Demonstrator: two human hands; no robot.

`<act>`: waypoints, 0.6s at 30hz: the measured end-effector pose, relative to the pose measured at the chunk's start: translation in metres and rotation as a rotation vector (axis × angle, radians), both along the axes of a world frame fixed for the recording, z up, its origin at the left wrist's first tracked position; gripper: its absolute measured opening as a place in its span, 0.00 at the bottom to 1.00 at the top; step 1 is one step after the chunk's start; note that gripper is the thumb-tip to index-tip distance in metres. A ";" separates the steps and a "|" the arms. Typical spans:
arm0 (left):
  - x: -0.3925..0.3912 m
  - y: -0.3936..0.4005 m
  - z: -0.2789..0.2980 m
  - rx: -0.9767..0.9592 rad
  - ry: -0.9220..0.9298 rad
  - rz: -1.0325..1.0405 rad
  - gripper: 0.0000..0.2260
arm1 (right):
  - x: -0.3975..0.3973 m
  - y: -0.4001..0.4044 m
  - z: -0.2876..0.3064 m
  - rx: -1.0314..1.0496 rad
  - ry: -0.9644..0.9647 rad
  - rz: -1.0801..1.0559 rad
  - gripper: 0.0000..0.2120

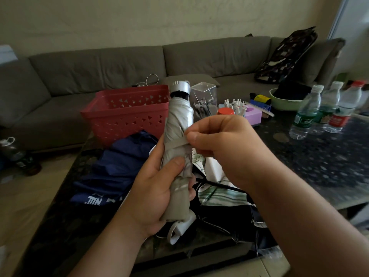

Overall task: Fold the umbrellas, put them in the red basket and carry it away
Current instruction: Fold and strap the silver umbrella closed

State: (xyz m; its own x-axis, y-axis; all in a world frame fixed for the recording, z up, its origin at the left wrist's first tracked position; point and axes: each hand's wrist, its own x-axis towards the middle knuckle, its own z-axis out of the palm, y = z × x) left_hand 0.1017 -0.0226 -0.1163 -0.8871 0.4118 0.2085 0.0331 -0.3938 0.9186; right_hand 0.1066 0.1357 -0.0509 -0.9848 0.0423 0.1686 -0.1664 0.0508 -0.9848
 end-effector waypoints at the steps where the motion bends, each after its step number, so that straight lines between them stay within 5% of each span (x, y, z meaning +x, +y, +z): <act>1: 0.000 0.001 0.000 0.004 -0.001 -0.007 0.25 | 0.000 0.000 -0.001 -0.047 -0.031 0.027 0.09; 9: 0.001 -0.002 0.005 0.099 -0.048 -0.079 0.20 | 0.000 0.001 -0.011 -0.059 -0.044 0.026 0.05; 18: 0.003 -0.003 0.006 0.029 0.022 -0.023 0.25 | 0.003 0.000 -0.015 -0.109 -0.011 0.006 0.05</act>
